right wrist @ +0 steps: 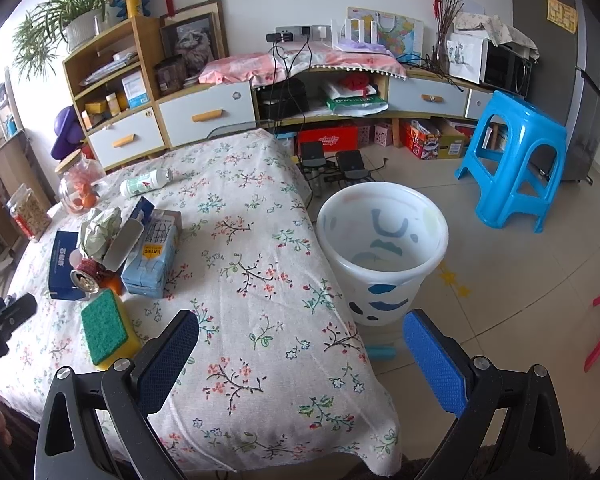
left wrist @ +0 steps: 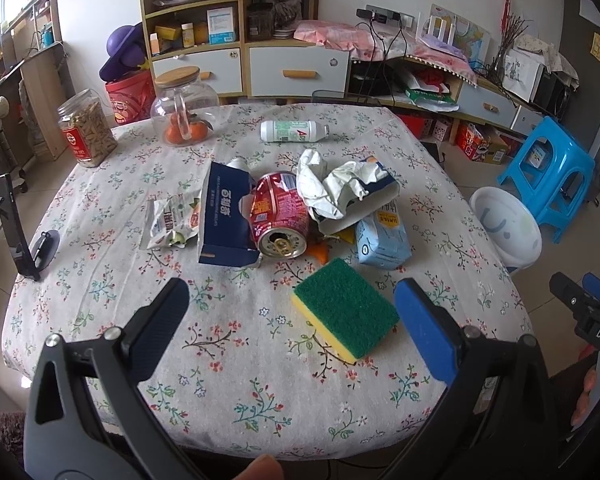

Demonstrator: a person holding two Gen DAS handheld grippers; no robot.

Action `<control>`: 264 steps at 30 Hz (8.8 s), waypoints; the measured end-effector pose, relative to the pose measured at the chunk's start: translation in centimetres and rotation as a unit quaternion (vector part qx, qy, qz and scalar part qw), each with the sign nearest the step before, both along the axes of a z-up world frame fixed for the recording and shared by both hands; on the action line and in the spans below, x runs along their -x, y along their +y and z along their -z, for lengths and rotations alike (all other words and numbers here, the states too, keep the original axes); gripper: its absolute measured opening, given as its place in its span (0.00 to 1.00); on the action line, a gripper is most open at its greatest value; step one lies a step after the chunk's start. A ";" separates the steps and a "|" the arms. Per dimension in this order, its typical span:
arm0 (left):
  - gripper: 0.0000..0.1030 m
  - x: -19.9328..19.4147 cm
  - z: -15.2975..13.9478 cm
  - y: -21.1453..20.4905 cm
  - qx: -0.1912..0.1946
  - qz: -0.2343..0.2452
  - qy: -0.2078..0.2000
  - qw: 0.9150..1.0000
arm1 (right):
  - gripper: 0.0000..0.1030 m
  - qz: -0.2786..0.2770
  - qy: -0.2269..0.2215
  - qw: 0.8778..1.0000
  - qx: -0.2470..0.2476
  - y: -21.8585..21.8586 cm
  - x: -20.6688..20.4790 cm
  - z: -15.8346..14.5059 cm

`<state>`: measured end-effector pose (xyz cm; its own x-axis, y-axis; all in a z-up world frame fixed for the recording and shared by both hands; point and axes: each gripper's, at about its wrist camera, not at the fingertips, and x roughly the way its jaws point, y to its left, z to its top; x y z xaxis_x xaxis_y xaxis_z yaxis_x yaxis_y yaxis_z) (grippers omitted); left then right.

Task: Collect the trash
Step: 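Reach the right gripper to the light-blue milk carton and grasp it, then carry the milk carton with the right gripper over the white bin and release, then grasp the blue snack box with the right gripper while the left gripper reaches the red can, then drop the blue box into the bin with the right gripper while the left gripper grasps the red can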

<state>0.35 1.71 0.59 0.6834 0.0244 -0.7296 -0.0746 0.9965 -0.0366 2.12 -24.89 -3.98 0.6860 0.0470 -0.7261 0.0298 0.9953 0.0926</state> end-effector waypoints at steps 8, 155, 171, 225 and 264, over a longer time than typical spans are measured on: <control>0.99 -1.6 -1.1 2.6 -0.054 0.006 -0.008 0.998 | 1.00 -0.103 0.064 0.993 0.007 4.7 -4.4 -1.4; 0.99 -14.0 0.9 1.5 0.018 0.035 0.067 0.997 | 0.93 -0.002 0.116 0.991 -0.073 -3.2 -14.5 2.2; 0.99 -11.7 3.5 12.4 0.043 -0.050 0.103 0.992 | 0.93 -0.083 0.154 0.982 -0.072 12.2 -18.9 4.4; 0.63 -14.5 7.8 5.0 0.167 0.040 0.185 0.968 | 0.82 -0.054 0.166 0.977 -0.119 5.6 -18.0 4.9; 0.63 -13.5 3.9 -0.1 0.162 0.081 0.112 0.977 | 0.61 0.058 0.140 0.979 -0.133 -7.8 -16.4 3.9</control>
<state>13.80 1.58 -3.29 0.4809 -0.3285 -0.8129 0.0403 0.9345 -0.3538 18.51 -32.71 -7.91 0.4737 0.1941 -0.8590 0.2020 0.9254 0.3206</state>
